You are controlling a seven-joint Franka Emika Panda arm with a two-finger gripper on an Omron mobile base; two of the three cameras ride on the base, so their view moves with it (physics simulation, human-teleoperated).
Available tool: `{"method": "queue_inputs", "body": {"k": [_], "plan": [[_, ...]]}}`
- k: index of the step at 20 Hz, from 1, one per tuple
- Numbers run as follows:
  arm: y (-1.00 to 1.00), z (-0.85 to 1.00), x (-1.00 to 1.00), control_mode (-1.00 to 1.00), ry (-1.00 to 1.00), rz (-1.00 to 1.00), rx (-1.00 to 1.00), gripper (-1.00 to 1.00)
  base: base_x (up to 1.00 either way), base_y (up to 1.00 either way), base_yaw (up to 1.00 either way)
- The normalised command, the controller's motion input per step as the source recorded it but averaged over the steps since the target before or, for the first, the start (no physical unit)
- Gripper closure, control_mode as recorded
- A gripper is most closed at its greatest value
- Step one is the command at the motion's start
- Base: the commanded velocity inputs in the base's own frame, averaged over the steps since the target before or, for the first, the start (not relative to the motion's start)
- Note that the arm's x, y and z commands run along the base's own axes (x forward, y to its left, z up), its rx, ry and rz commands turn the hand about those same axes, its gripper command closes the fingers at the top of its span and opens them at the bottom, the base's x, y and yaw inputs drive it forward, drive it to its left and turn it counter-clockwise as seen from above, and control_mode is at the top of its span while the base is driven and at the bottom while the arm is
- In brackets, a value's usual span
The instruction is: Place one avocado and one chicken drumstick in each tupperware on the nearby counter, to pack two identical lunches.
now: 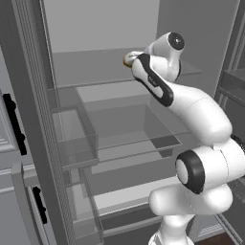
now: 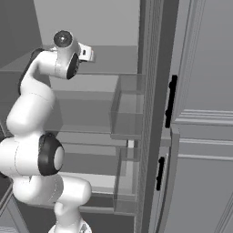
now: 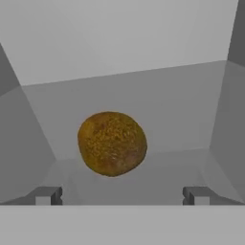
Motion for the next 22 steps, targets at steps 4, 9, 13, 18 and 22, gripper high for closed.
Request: {"method": "queue_inputs", "body": {"k": [4,9,13,18,22], "plan": [[0.12,-0.16,0.73,-1.0,0.03,0.0,-0.02,-1.0,0.0,0.0,0.0],[0.21,-0.21,0.6,-1.0,0.0,0.0,-0.03,-1.0,0.0,0.0,0.0],[0.13,-0.34,0.27,-1.0,0.01,0.0,-0.04,-1.0,0.0,0.0,0.0],[0.0,-0.57,0.0,-1.0,0.02,0.0,-0.05,1.0,0.0,0.0,0.0],[0.0,-0.36,-0.49,-1.0,-0.16,0.0,-0.07,1.0,0.0,0.0,0.0]]}}
